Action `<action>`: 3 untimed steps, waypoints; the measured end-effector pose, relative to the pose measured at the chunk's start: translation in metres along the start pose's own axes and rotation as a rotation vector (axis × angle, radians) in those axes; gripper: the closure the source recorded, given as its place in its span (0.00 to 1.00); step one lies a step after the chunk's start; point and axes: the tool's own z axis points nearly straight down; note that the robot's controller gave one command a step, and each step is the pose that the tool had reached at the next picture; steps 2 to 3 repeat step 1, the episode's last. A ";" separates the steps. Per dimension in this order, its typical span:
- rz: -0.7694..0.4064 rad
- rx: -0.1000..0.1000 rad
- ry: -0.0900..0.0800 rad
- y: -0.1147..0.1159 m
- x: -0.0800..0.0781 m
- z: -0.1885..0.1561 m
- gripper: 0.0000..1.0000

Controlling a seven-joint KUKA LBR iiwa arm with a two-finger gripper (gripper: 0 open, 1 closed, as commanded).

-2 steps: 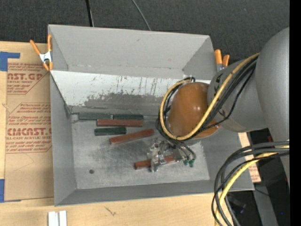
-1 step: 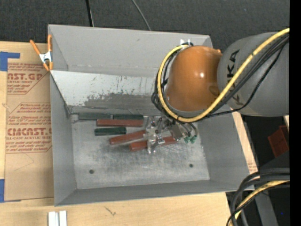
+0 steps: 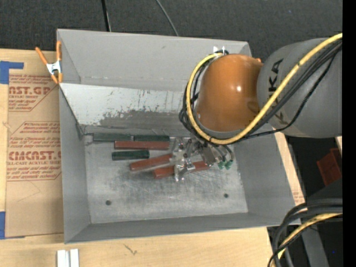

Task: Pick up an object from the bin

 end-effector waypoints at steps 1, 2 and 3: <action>-0.150 -0.002 0.008 -0.010 -0.002 -0.031 1.00; -0.150 -0.002 0.008 -0.010 -0.002 -0.031 1.00; -0.150 -0.002 0.008 -0.010 -0.002 -0.031 1.00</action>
Offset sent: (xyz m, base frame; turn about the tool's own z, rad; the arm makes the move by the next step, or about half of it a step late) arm 0.0175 -0.0353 0.1515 -0.2774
